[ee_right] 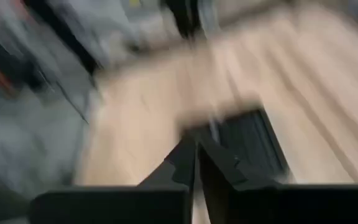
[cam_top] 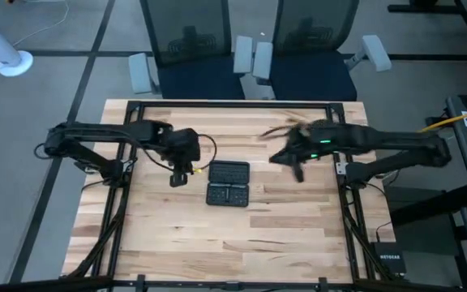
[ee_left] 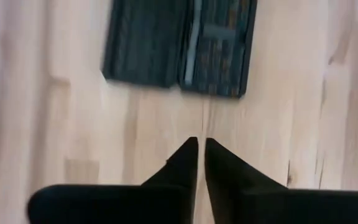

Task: Prefit tool cases
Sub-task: Remove the blue socket bit from the black prefit tool case

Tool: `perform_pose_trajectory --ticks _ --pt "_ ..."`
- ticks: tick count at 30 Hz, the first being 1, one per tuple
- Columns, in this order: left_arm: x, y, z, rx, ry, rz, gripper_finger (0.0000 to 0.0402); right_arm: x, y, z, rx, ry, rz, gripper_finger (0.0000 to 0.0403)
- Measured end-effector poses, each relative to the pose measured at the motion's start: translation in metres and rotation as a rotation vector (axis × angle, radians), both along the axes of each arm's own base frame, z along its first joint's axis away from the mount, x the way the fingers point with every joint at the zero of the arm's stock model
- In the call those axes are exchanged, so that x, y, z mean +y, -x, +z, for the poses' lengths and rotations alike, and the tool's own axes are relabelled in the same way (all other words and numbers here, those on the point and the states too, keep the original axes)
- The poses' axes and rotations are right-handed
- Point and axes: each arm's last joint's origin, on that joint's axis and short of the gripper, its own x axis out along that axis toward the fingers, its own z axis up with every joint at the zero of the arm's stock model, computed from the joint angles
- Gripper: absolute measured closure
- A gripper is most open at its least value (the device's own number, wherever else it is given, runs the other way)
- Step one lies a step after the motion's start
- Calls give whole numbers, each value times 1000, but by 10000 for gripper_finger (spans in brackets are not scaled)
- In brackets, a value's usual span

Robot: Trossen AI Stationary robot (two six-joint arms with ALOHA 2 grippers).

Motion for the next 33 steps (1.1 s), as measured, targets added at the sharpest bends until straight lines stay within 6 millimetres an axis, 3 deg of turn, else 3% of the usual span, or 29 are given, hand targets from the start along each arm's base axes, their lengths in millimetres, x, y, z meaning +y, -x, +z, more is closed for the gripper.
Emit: perform_pose_trajectory --ticks 4,7,14,19,21,27,30,33 --pt "-1 -7 -17 10 37 -23 333 2 -23 -17 431 72 35 381" --pt "-4 -17 -23 -67 57 -68 299 6 -35 -36 638 117 93 381" --pt "-9 -26 -38 -167 -6 -194 223 14 -46 -70 783 74 198 381" --pt "-11 -30 -54 -179 -23 -197 196 11 -39 -78 857 116 175 382" --pt "-16 -34 -65 -165 -44 -197 196 8 -35 -78 894 121 167 388" --pt "-35 -52 -94 -138 -168 -173 231 6 -25 -59 784 195 133 400" --pt "-45 -56 -110 -86 -229 -184 277 5 -16 -53 746 201 89 401" --pt "-53 -56 -126 -11 -226 -186 349 5 -7 -48 686 188 52 401"
